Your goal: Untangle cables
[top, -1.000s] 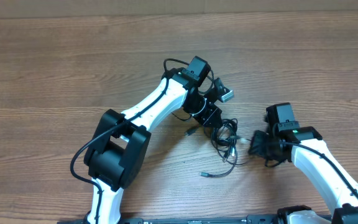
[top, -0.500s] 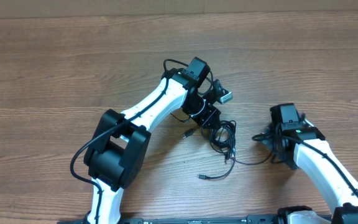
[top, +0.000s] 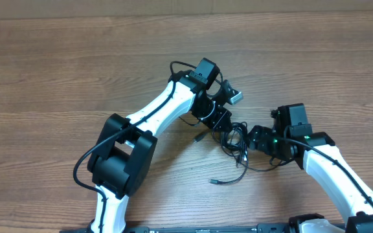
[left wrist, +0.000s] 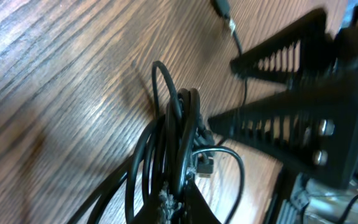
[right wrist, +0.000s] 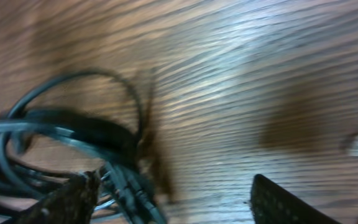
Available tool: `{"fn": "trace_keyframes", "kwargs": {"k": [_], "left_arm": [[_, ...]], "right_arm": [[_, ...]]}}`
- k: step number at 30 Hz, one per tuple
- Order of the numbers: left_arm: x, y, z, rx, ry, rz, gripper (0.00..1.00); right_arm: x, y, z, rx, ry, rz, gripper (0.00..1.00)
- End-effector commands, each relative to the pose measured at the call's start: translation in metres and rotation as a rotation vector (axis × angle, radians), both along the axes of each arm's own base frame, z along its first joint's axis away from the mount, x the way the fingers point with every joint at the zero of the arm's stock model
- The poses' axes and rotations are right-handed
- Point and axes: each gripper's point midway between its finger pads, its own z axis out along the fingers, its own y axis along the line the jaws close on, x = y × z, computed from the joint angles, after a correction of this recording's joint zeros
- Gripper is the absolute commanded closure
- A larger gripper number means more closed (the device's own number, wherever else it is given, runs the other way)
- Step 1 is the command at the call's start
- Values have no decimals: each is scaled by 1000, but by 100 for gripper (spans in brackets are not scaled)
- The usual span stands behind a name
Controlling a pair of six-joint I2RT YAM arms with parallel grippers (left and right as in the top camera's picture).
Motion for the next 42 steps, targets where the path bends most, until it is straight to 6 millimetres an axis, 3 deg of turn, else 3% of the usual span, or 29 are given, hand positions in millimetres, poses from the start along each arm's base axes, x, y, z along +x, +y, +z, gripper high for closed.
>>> {"fn": "trace_keyframes", "kwargs": {"k": [1,5,8,12,20,27,32,38,42], "left_arm": [[-4,-16,37,-120,60,17,96],[-8,-18,41,-145,80,8,96],[-10,-18,43,-155,96,4,96],[-13,-16,41,-140,108,6,96],[-11,-16,41,-140,97,5,96],[-8,-15,37,-121,81,12,96],[-8,-14,37,-120,81,12,96],[-8,-14,37,-120,81,12,96],[-8,-14,36,-114,77,14,96]], "right_arm": [[-4,20,5,38,-35,148,27],[-3,26,6,32,-61,197,29],[7,25,9,19,-101,190,45],[18,26,14,15,-150,185,52],[14,25,12,13,-133,186,73],[11,25,10,12,-121,186,72],[11,18,8,-24,-113,170,62],[10,17,7,-29,-107,168,64],[9,16,7,-30,-102,169,70]]}}
